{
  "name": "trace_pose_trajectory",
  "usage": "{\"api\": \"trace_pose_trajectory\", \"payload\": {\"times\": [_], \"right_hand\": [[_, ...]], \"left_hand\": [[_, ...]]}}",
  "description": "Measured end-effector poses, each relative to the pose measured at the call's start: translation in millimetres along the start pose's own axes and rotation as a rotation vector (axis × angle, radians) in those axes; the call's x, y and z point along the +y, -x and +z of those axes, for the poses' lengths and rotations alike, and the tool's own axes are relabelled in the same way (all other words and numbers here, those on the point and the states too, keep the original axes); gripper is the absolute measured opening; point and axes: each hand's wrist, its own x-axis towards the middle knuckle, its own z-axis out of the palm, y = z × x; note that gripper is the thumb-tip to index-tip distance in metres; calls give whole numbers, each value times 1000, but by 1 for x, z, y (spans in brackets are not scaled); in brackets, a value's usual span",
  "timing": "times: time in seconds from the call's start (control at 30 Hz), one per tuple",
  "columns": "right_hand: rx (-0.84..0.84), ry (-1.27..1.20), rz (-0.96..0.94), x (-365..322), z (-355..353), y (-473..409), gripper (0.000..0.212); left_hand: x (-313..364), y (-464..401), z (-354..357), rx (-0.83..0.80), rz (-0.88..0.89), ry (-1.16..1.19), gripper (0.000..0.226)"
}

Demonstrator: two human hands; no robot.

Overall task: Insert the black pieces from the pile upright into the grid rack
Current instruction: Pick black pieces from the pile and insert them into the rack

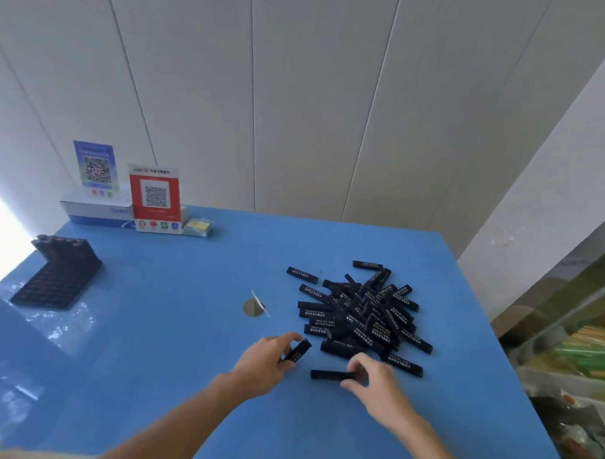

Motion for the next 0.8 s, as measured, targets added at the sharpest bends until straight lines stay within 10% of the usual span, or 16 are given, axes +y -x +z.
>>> {"api": "trace_pose_trajectory", "payload": {"times": [0.8], "right_hand": [[86,-111,-294,-313,152,-125,14]], "left_hand": [[-250,105,-234,247,-34,187,40]]}}
